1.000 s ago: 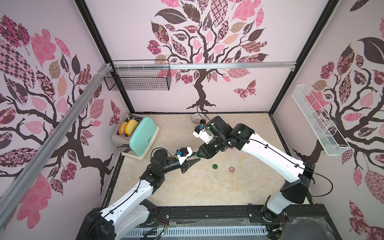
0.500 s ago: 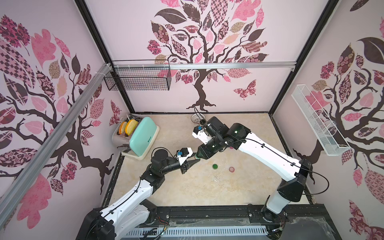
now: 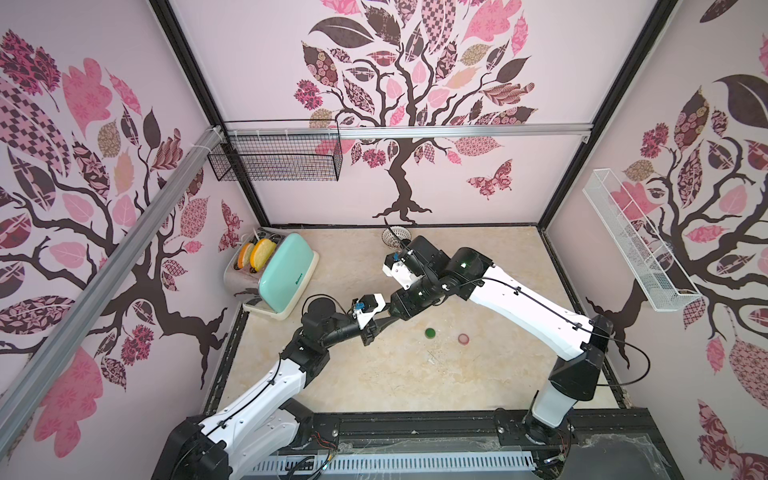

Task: Close the paint jar lid
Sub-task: Close the lid on the paint jar.

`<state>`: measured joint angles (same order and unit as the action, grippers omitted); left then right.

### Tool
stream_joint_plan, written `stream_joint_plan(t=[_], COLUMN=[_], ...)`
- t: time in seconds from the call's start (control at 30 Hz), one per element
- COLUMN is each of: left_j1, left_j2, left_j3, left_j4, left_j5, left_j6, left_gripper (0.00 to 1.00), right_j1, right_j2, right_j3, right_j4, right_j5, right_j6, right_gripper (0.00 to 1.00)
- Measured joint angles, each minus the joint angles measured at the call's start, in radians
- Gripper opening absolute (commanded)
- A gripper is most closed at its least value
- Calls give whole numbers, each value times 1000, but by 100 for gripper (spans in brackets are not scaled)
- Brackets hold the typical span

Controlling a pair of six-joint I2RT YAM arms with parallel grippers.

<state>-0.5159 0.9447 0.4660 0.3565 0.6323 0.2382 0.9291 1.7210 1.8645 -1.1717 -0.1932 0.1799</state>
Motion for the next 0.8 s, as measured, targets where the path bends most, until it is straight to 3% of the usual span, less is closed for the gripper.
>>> stream_joint_plan(t=[0.13, 0.3, 0.37, 0.6, 0.8], left_j1=[0, 0, 0, 0, 0], left_j2=[0, 0, 0, 0, 3], left_j3=[3, 4, 4, 16, 76], left_j4=[8, 9, 9, -5, -80], left_j5=[-1, 0, 1, 25, 100], left_j6=[0, 0, 0, 3, 36], left_gripper=[20, 20, 20, 20, 20], right_j1=[2, -10, -21, -98, -114], right_j2=[3, -9, -31, -206, -341], right_j3=[24, 59, 60, -52, -196], right_j4=[-18, -23, -23, 92, 189], right_j5=[25, 58, 66, 78, 18], right_j6=[0, -14, -23, -76, -256], right_gripper=[58, 82, 99, 99, 99])
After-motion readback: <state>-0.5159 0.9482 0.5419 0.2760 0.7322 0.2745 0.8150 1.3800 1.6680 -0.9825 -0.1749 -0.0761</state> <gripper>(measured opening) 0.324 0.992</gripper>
